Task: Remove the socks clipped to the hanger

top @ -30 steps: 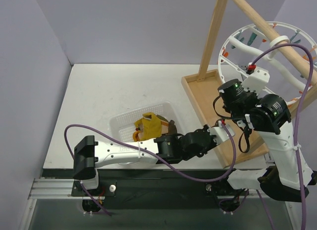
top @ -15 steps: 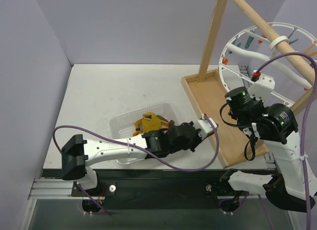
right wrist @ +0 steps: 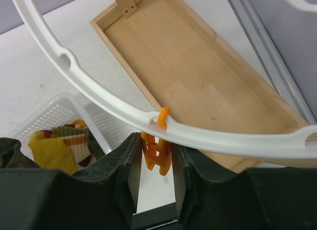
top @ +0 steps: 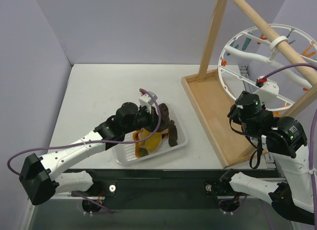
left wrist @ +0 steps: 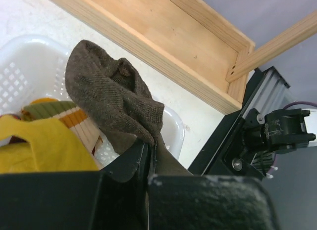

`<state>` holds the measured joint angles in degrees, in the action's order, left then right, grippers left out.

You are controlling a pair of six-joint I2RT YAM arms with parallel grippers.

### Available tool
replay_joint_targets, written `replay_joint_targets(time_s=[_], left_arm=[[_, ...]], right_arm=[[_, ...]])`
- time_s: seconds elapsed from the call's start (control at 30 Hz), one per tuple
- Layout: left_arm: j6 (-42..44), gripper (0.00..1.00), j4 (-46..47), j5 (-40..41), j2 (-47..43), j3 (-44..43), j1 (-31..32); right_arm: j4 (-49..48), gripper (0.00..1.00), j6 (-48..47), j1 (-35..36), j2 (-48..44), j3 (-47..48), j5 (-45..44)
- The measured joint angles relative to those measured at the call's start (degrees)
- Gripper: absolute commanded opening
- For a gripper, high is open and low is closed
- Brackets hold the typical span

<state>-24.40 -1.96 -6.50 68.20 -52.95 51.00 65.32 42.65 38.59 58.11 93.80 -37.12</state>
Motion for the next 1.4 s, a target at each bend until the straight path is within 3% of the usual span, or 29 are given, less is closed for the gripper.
replay_joint_targets(time_s=[0.13,0.2,0.23,0.27,0.37,0.4,0.47,0.5,0.57,0.6,0.63,1.0,1.4], left_arm=[[-4.8,0.06,1.9,-5.8,-1.4,5.1,-5.1],[-7.1,0.14,3.0,-8.9,-1.3,7.3,-6.8],[-8.1,0.18,3.2,-9.9,-1.2,8.0,-7.3],[-9.0,0.30,3.5,-11.1,-1.0,8.5,-7.9],[-11.1,0.46,4.4,-13.8,0.0,9.0,-9.1],[-11.5,0.59,4.7,-14.2,0.1,9.0,-9.3],[-12.1,0.69,5.1,-14.7,0.2,9.1,-9.5],[-12.5,0.82,5.2,-14.9,0.2,9.0,-9.5],[-12.3,0.97,5.1,-15.1,0.2,9.0,-9.5],[-12.6,0.97,5.0,-15.2,0.2,9.0,-9.5],[-12.5,0.97,4.8,-15.3,0.2,9.0,-9.5],[-11.7,0.97,-1.0,-14.7,-2.6,6.4,-9.5],[-11.4,0.98,0.1,-15.3,-12.2,6.9,-9.5]], right_arm=[[-2.4,0.34,-1.1,0.0,-2.0,-1.6,1.6],[-3.3,0.40,-1.5,0.0,-2.8,-2.3,2.4],[-3.6,0.48,-1.8,0.0,-3.2,-2.6,3.0],[-3.7,0.50,-2.0,0.0,-3.5,-3.0,4.0],[-3.2,0.62,-2.3,0.0,-4.3,-4.7,7.7],[-3.2,0.65,-2.4,0.1,-4.4,-5.2,8.8],[-3.2,0.71,-2.7,0.4,-4.5,-5.8,10.4],[-3.2,0.72,-2.7,1.0,-4.6,-6.1,11.1],[-3.2,0.78,-2.7,2.2,-5.0,-6.2,11.9],[-3.2,0.78,-2.7,2.8,-5.1,-6.2,12.2],[-3.2,0.86,-2.7,3.4,-5.2,-6.2,12.5],[-4.0,0.92,-2.4,9.3,-7.7,-7.6,15.5],[-15.1,1.00,-1.2,28.7,-3.7,-12.9,13.0]])
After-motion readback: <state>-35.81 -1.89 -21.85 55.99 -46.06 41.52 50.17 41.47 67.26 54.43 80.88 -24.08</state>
